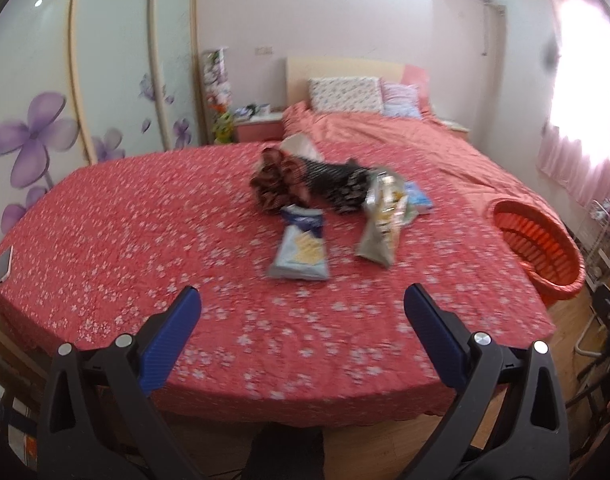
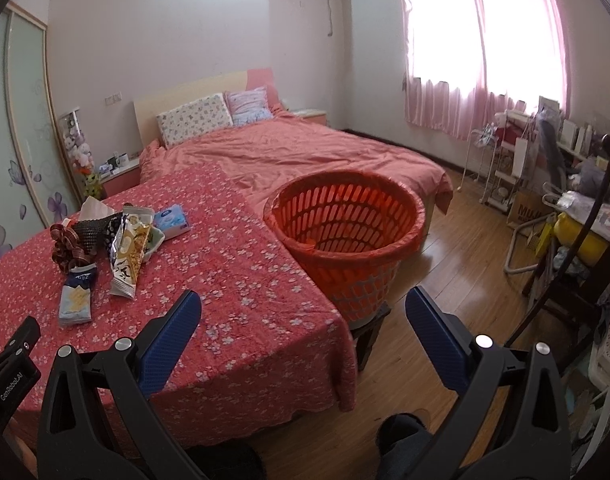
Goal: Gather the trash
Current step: 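Grasp the gold granola wrapper with the right tool while the left tool grasps the blue cracker packet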
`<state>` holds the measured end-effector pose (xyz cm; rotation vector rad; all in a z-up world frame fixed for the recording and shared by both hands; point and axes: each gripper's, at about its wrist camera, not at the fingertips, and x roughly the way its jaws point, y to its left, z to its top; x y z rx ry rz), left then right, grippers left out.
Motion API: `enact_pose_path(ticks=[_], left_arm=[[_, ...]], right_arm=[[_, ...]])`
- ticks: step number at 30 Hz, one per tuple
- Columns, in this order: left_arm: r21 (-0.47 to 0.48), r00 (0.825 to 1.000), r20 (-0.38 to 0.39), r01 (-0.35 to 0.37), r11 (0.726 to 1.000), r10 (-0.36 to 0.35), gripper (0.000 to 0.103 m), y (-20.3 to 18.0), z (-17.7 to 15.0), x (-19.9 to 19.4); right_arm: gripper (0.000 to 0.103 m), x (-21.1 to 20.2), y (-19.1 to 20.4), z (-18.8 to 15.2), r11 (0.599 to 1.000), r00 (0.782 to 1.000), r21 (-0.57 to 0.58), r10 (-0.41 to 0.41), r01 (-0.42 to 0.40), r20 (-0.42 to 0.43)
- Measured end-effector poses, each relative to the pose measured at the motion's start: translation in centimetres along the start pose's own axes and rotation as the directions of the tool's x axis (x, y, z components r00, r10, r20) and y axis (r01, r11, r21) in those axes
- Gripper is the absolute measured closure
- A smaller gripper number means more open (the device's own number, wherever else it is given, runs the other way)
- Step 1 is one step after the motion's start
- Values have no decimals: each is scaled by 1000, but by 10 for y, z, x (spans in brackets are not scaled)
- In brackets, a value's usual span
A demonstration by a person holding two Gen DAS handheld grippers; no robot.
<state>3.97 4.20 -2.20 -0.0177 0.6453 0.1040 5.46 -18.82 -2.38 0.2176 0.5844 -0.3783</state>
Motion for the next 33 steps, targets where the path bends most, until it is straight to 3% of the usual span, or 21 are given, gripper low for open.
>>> enact_pose_path(ticks=[6,12,17,21,24,26,28,29,31,33], left_arm=[[-35,997,-53,-50,998,48,4,36,9,42],[-74,993,-82,-88,993,82,4,68,23,76],[-73,993,-69,-106,992,101,4,84,31,94],[-64,996,-70,-66,996,62,4,88,38,105],[-61,996,-79,-34,998,29,8,89,41,114],[-56,995,-95,-14,998,8,11,87,41,120],[-58,993,-118,13,998,-20,15,85,42,128],[-58,991,-126,27,998,-34,18,82,42,132],[-54,988,-144,52,997,-59,21,75,42,138],[-44,983,-161,79,996,-86,25,63,44,144]], right_arm=[[2,27,26,5,994,994,-35,102,-104,-48],[4,52,77,20,973,977,-98,205,-211,-63],[13,88,129,25,943,949,-141,280,-300,-145],[18,125,154,25,934,925,-126,299,-334,-235],[26,150,166,22,933,895,-67,317,-354,-312],[39,159,170,19,931,878,-48,324,-363,-353],[54,155,170,17,930,886,-78,312,-358,-344],[58,153,169,16,923,876,-85,323,-375,-359],[61,150,163,16,920,869,-73,334,-384,-367],[62,143,152,16,927,880,-78,320,-368,-350]])
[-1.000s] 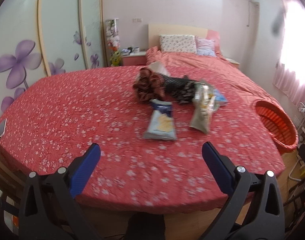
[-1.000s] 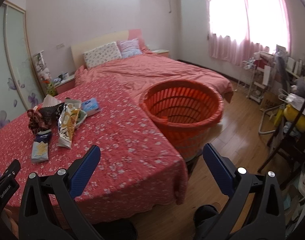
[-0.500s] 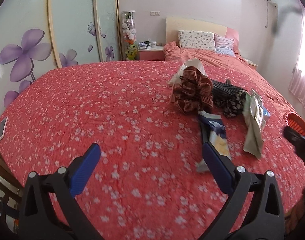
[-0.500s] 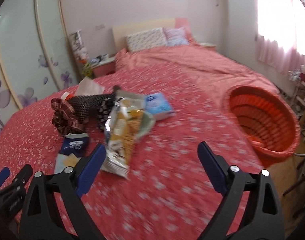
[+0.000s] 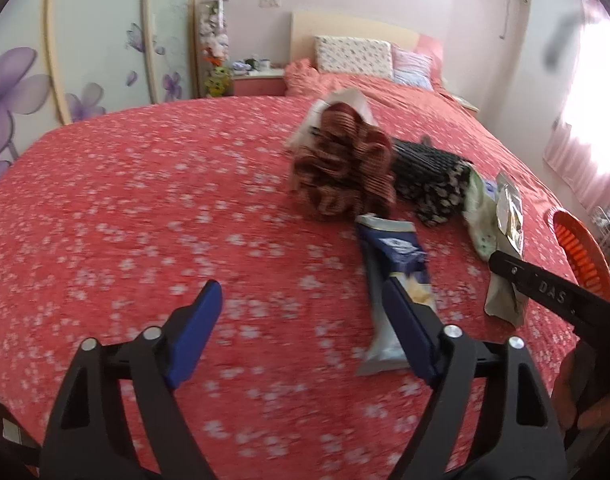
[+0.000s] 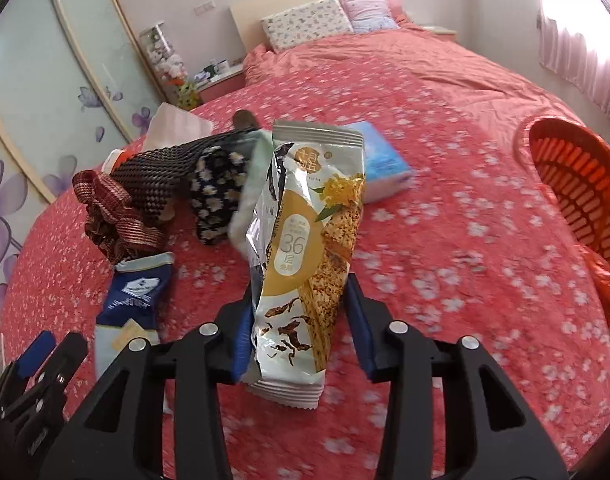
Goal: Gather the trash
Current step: 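Grasp the gold granola wrapper with the right tool while the left tool grasps the blue cracker packet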
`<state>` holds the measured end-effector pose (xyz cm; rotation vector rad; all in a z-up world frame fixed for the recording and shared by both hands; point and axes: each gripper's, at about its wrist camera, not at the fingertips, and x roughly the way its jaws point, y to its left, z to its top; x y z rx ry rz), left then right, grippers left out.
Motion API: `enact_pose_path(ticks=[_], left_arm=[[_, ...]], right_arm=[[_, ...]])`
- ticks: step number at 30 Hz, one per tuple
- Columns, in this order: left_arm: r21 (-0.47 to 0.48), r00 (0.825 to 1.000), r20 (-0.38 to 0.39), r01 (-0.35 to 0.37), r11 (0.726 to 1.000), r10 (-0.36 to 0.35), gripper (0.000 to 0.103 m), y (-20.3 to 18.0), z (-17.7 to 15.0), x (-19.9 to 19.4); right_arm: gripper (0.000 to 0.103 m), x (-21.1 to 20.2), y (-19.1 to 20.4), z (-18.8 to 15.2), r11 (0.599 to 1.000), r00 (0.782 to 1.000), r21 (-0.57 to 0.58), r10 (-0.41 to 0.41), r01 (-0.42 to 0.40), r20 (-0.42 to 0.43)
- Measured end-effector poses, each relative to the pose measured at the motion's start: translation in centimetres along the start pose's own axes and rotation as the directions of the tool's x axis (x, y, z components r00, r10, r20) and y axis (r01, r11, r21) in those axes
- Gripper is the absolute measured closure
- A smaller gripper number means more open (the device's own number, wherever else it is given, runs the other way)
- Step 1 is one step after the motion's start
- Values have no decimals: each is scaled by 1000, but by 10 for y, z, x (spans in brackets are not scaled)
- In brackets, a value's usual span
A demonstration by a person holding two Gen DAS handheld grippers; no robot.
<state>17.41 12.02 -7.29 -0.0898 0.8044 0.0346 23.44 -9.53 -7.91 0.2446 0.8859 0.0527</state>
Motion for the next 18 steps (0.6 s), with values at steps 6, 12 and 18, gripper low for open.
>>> enact_pose_path(ticks=[6,12,18], left_arm=[[51,998,-48,40,998,-37,30,-35,3,20],[93,995,-95,9,996,0,49,-59,0,43],[100,997,-79,23,995,-15,62,-64,1,40]], right_arm=[[62,-12,-25,-3,997,996,5,-76,76,43],[62,-21,-44,1,994,992,26,-107,105,61],[62,-28,-56,-1,993,991,30,-115,113,62]])
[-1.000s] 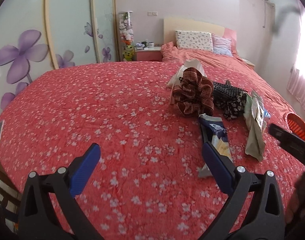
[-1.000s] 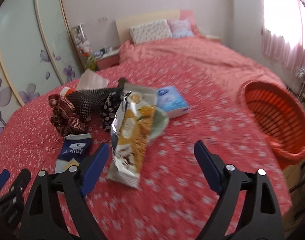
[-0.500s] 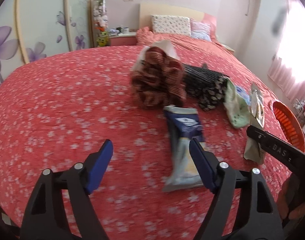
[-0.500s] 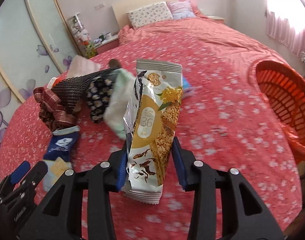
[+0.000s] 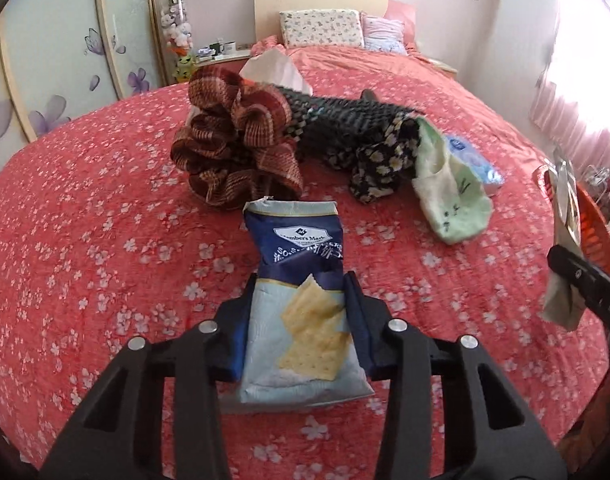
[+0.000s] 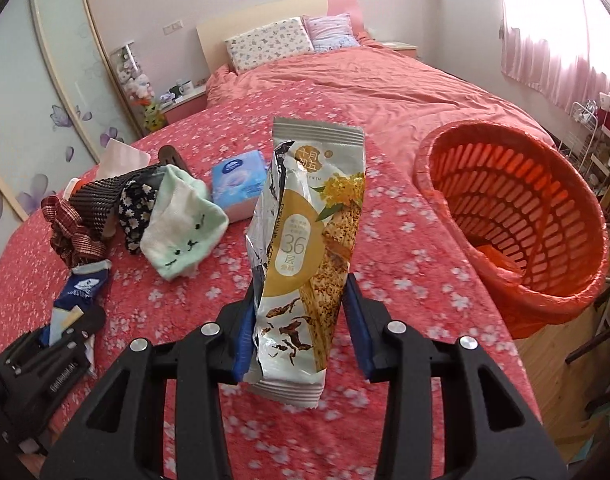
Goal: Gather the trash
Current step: 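Grasp the gold granola wrapper with the right tool while the left tool grasps the blue cracker packet, then carry both wrappers over the orange basket and open both tools to drop them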
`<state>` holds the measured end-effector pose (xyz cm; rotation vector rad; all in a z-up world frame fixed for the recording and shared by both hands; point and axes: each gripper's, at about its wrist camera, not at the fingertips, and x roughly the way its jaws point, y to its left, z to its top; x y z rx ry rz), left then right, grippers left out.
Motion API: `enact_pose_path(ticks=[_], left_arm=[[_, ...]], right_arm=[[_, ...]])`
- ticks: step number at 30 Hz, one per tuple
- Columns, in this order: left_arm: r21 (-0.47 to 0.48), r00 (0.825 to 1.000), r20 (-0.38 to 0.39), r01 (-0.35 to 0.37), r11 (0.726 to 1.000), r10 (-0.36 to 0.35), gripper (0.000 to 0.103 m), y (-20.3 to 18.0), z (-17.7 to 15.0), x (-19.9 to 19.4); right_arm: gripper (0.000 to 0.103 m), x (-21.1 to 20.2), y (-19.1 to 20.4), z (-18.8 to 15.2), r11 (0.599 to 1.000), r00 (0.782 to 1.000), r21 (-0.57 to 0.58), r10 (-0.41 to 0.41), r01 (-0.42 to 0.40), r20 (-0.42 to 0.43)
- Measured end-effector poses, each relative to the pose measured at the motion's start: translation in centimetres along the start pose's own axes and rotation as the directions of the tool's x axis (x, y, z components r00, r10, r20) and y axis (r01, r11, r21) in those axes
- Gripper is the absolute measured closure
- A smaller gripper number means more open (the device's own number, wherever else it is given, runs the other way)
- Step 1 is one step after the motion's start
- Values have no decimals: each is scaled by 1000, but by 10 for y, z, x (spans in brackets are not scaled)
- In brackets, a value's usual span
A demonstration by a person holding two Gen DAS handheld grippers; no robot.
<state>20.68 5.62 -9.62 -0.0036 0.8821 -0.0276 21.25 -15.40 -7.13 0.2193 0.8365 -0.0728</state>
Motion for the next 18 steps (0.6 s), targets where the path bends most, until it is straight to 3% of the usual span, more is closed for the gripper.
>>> enact_pose_path(ticks=[6,12,18], left_arm=[[25,999,44,25,999,-26,63,-6,8,-25],[67,993,93,71,995,-77,63,-39,22,-44],[85,982,86,163,983,-170,63,-73,29,-51]], right_arm=[[62,-16,-17,3,1000,999,4,-3,3,36],[62,-30,-44,8,1000,997,23,-21,19,81],[62,-34,-74,8,997,995,64,-50,44,89]])
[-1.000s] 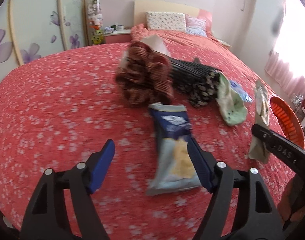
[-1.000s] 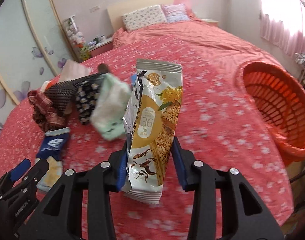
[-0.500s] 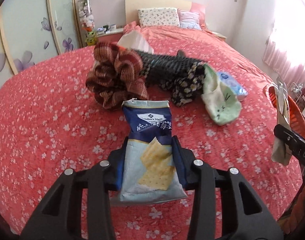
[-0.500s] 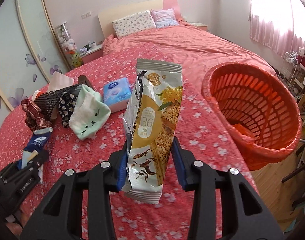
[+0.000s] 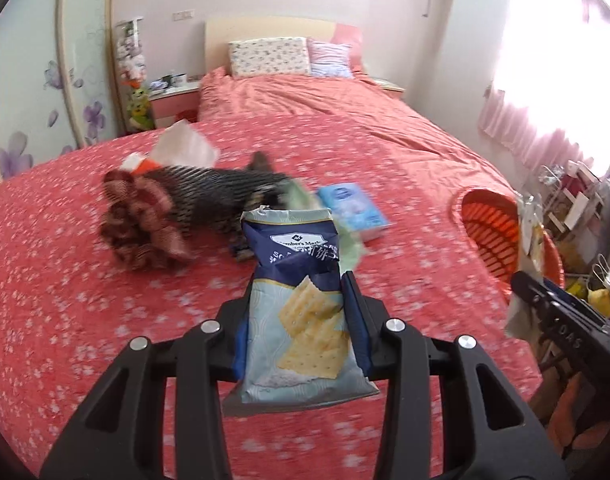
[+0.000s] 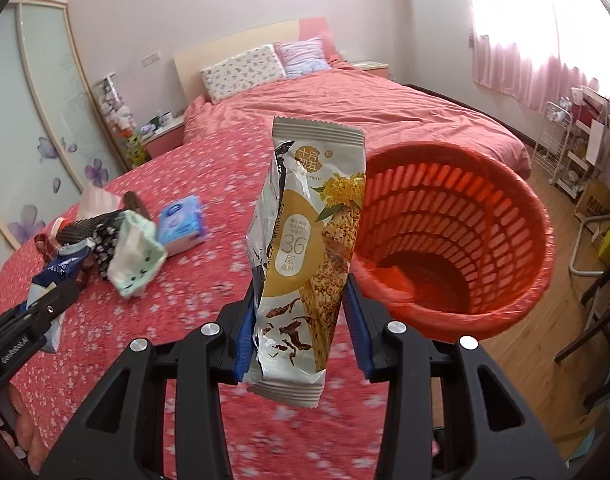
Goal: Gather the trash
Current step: 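Carry both wrappers over the orange basket and open both tools to drop them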
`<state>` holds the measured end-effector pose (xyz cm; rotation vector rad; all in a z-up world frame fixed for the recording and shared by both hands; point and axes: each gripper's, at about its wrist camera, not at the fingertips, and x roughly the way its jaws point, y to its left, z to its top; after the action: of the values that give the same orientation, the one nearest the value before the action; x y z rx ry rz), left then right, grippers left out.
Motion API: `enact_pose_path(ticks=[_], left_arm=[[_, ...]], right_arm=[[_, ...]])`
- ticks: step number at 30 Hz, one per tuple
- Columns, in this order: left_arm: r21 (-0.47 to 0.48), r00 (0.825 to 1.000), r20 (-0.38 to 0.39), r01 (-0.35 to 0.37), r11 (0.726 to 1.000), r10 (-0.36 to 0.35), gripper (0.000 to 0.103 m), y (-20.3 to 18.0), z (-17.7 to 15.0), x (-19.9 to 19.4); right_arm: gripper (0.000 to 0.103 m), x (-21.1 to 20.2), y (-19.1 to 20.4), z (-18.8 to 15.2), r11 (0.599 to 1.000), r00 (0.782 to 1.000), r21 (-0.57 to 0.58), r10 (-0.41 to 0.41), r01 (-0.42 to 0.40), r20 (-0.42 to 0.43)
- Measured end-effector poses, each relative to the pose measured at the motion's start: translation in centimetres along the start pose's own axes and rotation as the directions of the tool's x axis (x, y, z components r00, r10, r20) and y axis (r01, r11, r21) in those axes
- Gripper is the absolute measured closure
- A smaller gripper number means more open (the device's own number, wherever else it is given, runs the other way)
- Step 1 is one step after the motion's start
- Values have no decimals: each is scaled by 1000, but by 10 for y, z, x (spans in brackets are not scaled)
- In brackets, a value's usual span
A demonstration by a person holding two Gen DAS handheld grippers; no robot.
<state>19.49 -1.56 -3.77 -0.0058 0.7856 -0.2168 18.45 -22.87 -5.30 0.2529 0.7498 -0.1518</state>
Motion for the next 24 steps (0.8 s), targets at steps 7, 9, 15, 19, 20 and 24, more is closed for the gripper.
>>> enact_pose_path(ticks=[7,9,15,19,20,24], left_arm=[[59,993,33,108,992,-111,63,-60,24,2],[82,990,41,131,988,-134,63,-76,30,3],[132,976,31,210,969,-216,63,-120,41,14],[160,962,-3,270,949,-273,63,-151,47,30],[166,958,-12,284,944,-286,63,-159,48,36],[181,947,-47,322,929,-319,63,-187,54,56]], right_arm=[[62,-10,-39,10,998,998,51,-48,46,42],[62,-11,-49,13,996,997,63,-61,58,49],[62,-8,-72,19,992,994,87,-96,90,61],[62,2,-90,24,989,993,118,-102,95,58],[62,3,-93,25,988,993,122,-103,95,59],[62,10,-106,31,986,993,138,-101,91,63]])
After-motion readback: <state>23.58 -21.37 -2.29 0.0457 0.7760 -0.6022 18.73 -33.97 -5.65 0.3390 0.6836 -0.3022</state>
